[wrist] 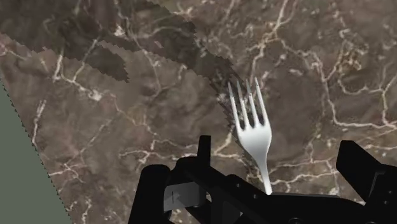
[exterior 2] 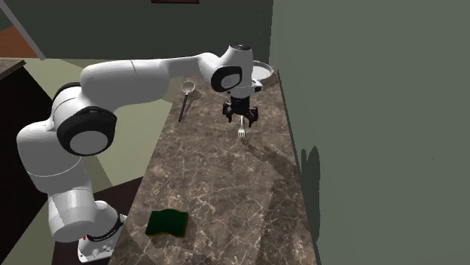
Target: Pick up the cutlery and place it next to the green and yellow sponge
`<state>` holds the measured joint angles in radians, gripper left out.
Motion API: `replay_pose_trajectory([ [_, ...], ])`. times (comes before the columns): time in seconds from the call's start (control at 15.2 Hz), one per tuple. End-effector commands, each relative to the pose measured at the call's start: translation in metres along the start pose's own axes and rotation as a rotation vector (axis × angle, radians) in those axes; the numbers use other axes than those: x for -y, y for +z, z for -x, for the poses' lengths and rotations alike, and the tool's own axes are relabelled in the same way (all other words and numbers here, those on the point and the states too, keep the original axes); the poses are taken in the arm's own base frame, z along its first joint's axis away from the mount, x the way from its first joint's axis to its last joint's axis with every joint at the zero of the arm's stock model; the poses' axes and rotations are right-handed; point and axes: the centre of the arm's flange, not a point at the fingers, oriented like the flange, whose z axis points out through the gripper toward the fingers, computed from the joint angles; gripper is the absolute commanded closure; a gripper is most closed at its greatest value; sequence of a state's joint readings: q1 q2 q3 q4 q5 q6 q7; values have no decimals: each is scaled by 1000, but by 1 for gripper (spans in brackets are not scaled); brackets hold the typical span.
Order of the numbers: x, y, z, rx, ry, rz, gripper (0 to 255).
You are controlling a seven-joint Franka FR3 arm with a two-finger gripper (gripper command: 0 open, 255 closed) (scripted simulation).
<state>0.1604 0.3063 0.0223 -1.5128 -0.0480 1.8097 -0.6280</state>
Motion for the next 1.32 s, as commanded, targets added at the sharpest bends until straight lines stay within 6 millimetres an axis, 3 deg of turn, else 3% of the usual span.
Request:
replay_pose_trajectory([
  [0.0,-2,10,-25,9,-50,-6,0],
  [0.53,-2,52,-29,10,-58,-7,0],
  [1.06,-2,52,-29,10,-58,-7,0],
  [1.12,-2,52,-29,10,-58,-7,255],
  [1.25,-2,52,-29,10,-58,-7,255],
])
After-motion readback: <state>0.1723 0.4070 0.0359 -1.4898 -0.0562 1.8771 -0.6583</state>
